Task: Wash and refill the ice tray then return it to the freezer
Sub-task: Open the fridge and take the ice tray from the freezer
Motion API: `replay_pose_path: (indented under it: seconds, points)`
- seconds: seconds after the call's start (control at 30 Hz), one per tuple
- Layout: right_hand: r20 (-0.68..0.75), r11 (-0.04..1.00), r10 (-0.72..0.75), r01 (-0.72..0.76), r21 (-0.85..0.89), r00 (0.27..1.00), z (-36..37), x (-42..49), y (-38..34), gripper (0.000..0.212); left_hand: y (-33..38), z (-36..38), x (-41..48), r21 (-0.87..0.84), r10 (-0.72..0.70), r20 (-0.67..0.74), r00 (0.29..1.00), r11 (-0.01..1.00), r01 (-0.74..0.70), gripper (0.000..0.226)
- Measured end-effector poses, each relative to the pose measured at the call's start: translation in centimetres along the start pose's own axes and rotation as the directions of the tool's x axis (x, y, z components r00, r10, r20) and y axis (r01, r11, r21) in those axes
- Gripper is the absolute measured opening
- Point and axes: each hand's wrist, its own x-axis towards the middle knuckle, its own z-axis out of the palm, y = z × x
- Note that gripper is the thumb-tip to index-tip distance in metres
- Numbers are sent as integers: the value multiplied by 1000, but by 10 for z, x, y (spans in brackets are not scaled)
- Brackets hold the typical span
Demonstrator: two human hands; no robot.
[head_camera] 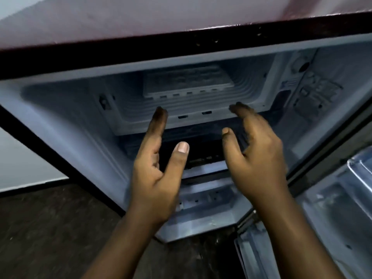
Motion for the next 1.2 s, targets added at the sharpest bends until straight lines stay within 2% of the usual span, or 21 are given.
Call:
replay_pose_path:
  seconds: [0.1, 0.17, 0.23, 0.33, 0.4, 0.53, 0.63, 0.7, 0.8, 0.87, 0.97, 1.1, 1.2]
  points:
    - [12, 1000, 11, -11, 7, 1000, 8, 31, 4, 48, -7, 2, 27, 101, 130, -40, 991, 987, -126, 58]
    - [25, 997, 50, -52, 53, 998, 14, 53, 7, 52, -10, 4, 53, 157, 164, -85, 983, 976, -149, 57]
    - [40, 995, 68, -70, 64, 997, 19, 72, 11, 58, -10, 6, 78, 297, 138, -83, 987, 949, -108, 60]
    - [59, 997, 75, -74, -11, 995, 31, 97, 22, 71, -21, 6, 108, 571, 64, 42, 997, 818, -77, 74]
    - [123, 993, 116, -111, -52, 986, 40, 114, 30, 77, -32, 7, 126, 624, -14, 86, 996, 780, -43, 80]
    - [301, 971, 237, -216, -101, 924, 57, 140, 42, 82, -50, 6, 162, 547, -135, -49, 990, 825, 140, 77]
    - [320, 956, 286, -249, -152, 903, 62, 153, 47, 78, -50, 2, 176, 357, -268, -182, 946, 878, 317, 73]
    - [317, 948, 312, -270, -170, 896, 63, 155, 47, 69, -45, 1, 176, 267, -342, -201, 918, 882, 387, 73]
    - [306, 931, 328, -251, -264, 894, 59, 153, 46, 54, -36, 3, 170, 152, -390, -155, 908, 898, 412, 60]
    - [316, 920, 303, -189, -344, 899, 55, 147, 42, 46, -30, 2, 163, 89, -400, -158, 903, 905, 417, 53]
    - [304, 897, 320, -184, -402, 898, 48, 139, 39, 38, -23, 2, 152, 142, -401, -179, 898, 893, 427, 47]
    - [206, 906, 374, -308, -291, 904, 43, 130, 46, 30, -15, 2, 132, 239, -369, -193, 909, 881, 408, 31]
    - [113, 918, 369, -343, -199, 923, 35, 125, 52, 19, -17, -1, 120, 213, -399, -190, 897, 875, 434, 43]
